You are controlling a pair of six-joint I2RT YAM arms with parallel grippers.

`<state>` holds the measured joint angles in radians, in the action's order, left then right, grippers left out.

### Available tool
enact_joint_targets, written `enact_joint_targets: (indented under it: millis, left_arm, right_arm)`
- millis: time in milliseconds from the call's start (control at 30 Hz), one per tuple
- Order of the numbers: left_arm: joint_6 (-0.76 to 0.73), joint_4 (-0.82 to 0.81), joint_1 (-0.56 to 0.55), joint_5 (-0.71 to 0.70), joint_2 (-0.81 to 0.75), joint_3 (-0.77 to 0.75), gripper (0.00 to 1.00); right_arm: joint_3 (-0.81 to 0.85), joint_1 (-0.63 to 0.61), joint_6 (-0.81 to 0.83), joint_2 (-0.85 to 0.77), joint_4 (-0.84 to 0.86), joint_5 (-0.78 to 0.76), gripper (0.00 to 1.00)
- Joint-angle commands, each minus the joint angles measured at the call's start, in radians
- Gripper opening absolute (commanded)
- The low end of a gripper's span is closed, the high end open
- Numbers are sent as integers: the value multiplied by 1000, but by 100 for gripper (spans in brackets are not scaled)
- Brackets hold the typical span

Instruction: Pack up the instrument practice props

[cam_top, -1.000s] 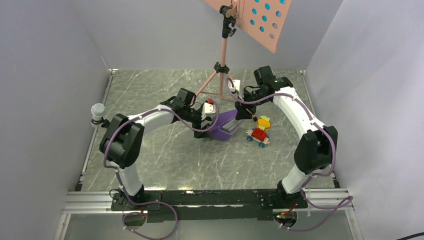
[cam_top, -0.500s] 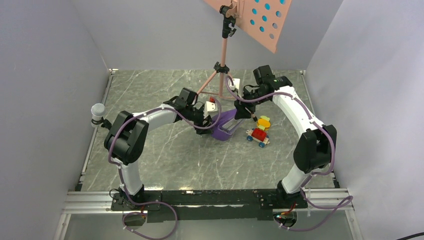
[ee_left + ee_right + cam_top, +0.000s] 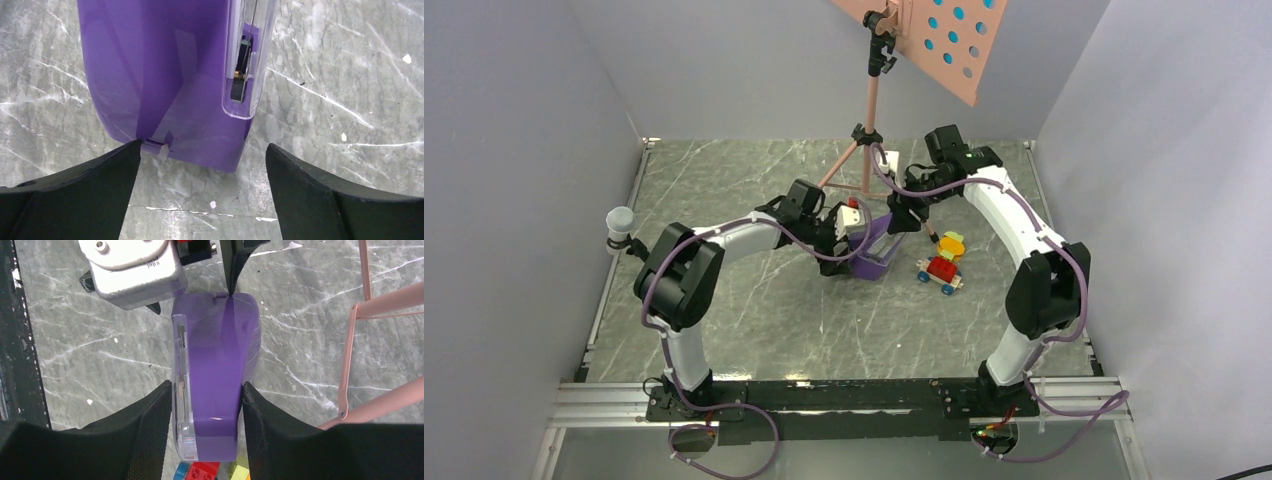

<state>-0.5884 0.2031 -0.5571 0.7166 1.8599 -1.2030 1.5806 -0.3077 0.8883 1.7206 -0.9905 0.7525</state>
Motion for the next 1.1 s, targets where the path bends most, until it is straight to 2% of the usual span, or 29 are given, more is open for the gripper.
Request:
enact_joint_targets:
  millis: [0,233,500,533,633,700,867,1067]
  left_arm:
    - [36,-38,-9,-45,-75,34,99]
    - [79,-35,10,-52,-186,124,99]
    - [121,-67,18,-49,-230,194,99]
    - [124,-69,18,-48,-232,198,99]
    - [127,-69,17,-49,-236,199,99]
    - [129,-67,19,-55,-237,197,99]
    - [137,-69,18,-65,-244,198,99]
    - [139,-67,20,-64,-250,207,99]
  right_arm:
    - [64,-26,16,-8,-105,-3,0]
    - [136,-69,47,-53,-193,-27,0]
    - [86,-93,123,-57,-275,-125,0]
    - [68,-93,126,-60,-270,-131,4]
    - [25,-93,136,-77,-259,-143,43]
    - [9,-93,143,-91,-248,-152,55]
    - [-1,-93,166,-91,-249,-181,62]
    - [3,-98,181,-77,-254,-185,62]
